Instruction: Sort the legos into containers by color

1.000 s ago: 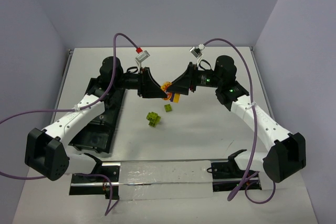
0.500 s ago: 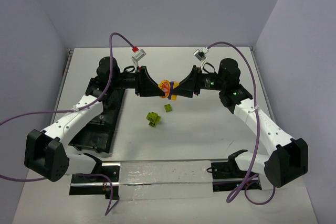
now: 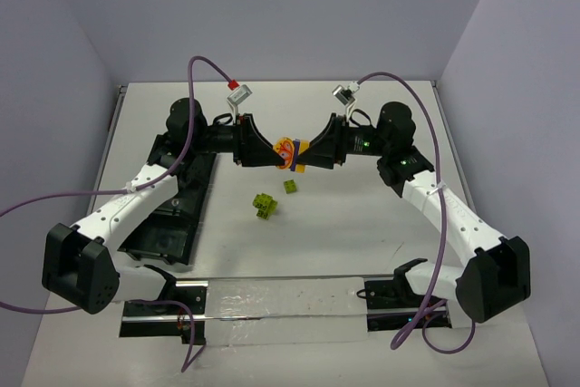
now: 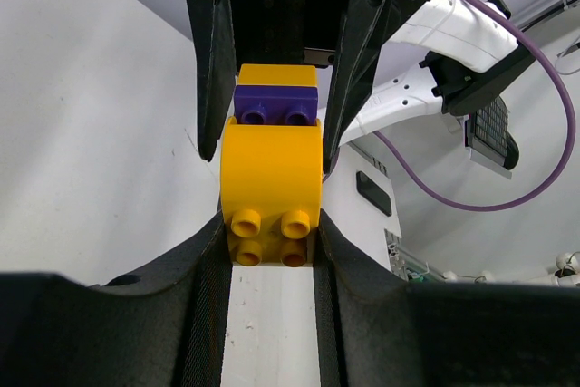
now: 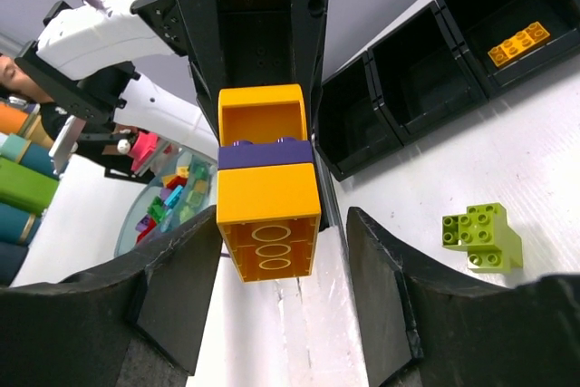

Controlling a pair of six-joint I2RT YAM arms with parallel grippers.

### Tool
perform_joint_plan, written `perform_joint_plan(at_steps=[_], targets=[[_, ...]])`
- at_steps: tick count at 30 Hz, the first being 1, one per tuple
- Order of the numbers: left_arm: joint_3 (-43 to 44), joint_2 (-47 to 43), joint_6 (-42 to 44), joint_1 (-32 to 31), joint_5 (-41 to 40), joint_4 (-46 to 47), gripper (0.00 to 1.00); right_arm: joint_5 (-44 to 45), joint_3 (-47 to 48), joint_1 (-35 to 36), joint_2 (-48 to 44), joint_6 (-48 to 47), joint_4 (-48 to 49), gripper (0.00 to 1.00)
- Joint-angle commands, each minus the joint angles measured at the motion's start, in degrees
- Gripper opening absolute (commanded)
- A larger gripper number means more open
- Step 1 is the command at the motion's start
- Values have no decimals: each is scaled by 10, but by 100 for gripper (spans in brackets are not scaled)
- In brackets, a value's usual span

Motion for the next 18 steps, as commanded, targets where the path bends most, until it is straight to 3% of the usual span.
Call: perform_joint_plan(at_steps=[1,4,6,7,8,10,11,18], targets=[[2,-14,3,1,14,38,0,-9,0,2,8,16,45,62],[0,-15,3,1,13,38,0,-10,1,4,14,24,55,62],[-1,-15,3,1,13,38,0,-9,2,5,16,25,56,57],[-3,-16,3,1,13,38,0,-7,2,5,18,25,54,50],[-3,-16,4,1,13,38,0,-7,2,6,19,25,55,34],[-4,-17,4,1,13,38,0,-4,0,6,21,26,58,15],[-4,-17,4,1,12,38,0,-2,-3,6,20,28,61,0],[10,-26,51,14,4,-28,0,39,-8,-1,-5,-38,-25,0]])
